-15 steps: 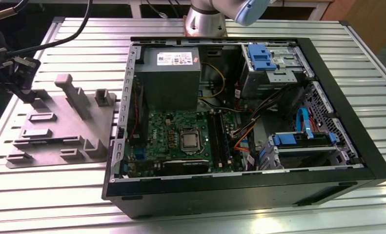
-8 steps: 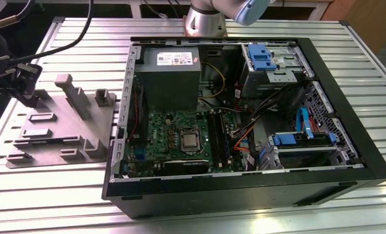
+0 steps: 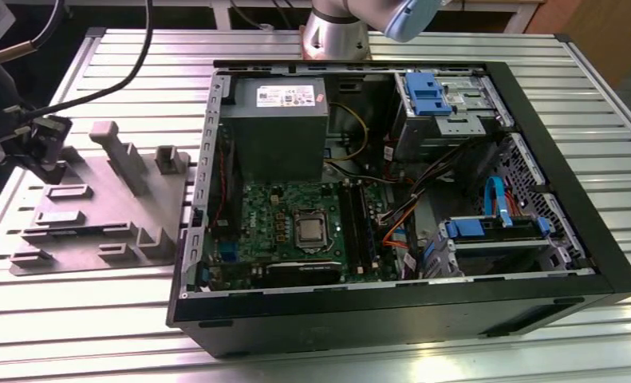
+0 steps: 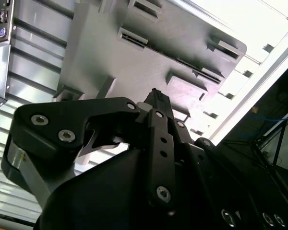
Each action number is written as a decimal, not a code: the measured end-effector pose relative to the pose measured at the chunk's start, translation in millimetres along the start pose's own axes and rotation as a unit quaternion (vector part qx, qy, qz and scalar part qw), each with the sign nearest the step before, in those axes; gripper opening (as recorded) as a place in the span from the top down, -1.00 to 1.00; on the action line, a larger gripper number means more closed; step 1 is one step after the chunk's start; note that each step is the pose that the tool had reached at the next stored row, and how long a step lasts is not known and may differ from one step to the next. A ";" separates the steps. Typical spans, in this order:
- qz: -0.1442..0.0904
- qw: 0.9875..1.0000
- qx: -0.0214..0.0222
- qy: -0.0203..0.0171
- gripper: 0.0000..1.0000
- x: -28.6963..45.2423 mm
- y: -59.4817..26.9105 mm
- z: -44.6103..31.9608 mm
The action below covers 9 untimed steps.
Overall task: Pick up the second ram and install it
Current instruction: 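Reach for the second ram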
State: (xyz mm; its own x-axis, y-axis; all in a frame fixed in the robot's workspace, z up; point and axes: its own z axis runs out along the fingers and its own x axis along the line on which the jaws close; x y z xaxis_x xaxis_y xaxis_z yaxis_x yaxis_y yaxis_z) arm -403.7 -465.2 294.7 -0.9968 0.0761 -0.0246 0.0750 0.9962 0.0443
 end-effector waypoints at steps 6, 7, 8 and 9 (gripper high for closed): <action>0.000 1.000 0.000 0.000 0.80 0.4 -4.1 10.2; 0.000 1.000 0.000 0.000 0.80 0.4 -4.8 11.4; 0.000 1.000 0.000 0.000 0.80 0.4 -5.5 12.6; 0.000 1.000 0.000 0.000 0.80 0.4 -6.0 13.6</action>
State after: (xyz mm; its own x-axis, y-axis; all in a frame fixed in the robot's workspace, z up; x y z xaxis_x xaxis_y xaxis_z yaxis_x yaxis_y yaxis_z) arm -404.2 -470.6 280.8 -0.9968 0.0762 -0.0246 0.0751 0.9962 0.0444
